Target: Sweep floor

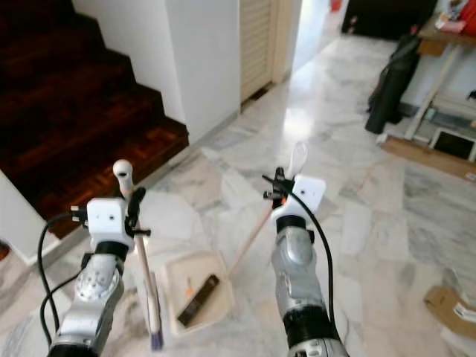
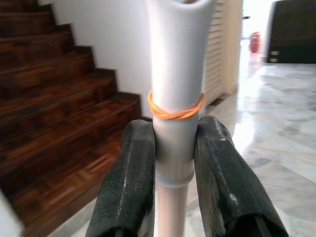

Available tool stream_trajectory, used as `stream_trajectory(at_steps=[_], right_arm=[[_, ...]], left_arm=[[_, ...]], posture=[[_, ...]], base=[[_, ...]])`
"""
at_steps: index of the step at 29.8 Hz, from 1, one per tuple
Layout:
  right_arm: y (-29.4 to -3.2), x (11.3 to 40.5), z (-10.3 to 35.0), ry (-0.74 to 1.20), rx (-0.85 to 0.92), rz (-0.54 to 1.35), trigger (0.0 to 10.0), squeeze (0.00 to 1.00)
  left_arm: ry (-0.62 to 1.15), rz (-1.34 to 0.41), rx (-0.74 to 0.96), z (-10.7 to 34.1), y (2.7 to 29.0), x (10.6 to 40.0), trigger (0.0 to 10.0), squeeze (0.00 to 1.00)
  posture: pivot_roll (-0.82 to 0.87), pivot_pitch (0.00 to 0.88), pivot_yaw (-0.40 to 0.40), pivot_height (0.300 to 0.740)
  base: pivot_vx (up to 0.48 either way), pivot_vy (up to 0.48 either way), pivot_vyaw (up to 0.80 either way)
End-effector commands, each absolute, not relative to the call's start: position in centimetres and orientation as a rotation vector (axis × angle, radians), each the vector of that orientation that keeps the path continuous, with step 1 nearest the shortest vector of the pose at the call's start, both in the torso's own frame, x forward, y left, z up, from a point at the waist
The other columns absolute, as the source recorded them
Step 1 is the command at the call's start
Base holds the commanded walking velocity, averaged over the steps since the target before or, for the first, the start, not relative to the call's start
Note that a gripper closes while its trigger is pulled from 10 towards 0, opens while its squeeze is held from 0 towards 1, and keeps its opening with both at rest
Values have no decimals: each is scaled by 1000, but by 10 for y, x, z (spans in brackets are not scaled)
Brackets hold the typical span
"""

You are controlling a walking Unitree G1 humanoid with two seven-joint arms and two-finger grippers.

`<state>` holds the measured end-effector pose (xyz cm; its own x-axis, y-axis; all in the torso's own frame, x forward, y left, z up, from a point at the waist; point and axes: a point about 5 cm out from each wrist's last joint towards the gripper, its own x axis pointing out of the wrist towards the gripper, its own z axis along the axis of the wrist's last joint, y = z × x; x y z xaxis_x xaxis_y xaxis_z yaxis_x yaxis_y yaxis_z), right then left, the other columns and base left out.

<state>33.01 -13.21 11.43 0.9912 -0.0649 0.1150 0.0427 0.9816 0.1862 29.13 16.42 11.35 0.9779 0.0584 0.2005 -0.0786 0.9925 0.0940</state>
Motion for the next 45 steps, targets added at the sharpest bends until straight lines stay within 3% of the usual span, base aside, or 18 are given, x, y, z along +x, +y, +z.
stream_trajectory(at_steps=[1, 16, 20, 45], right_arm=[[-122, 334, 132, -189, 220, -25, 10000, 0], [-108, 332, 128, -172, 215, 27, 10000, 0], [-108, 333, 129, -173, 214, 32, 10000, 0], [-108, 332, 126, -162, 236, 40, 10000, 0]], left_arm=[[-250, 90, 105, 127, 169, 293, 10000, 0], [-253, 100, 125, 126, 175, 288, 10000, 0], [-256, 102, 123, 128, 173, 288, 10000, 0], [-252, 98, 123, 127, 172, 287, 10000, 0]], posture=[[73, 0, 40, 740], [121, 0, 25, 740], [118, 0, 22, 740], [119, 0, 22, 740]], base=[[0, 281, 0], [0, 282, 0], [0, 281, 664], [0, 299, 0]])
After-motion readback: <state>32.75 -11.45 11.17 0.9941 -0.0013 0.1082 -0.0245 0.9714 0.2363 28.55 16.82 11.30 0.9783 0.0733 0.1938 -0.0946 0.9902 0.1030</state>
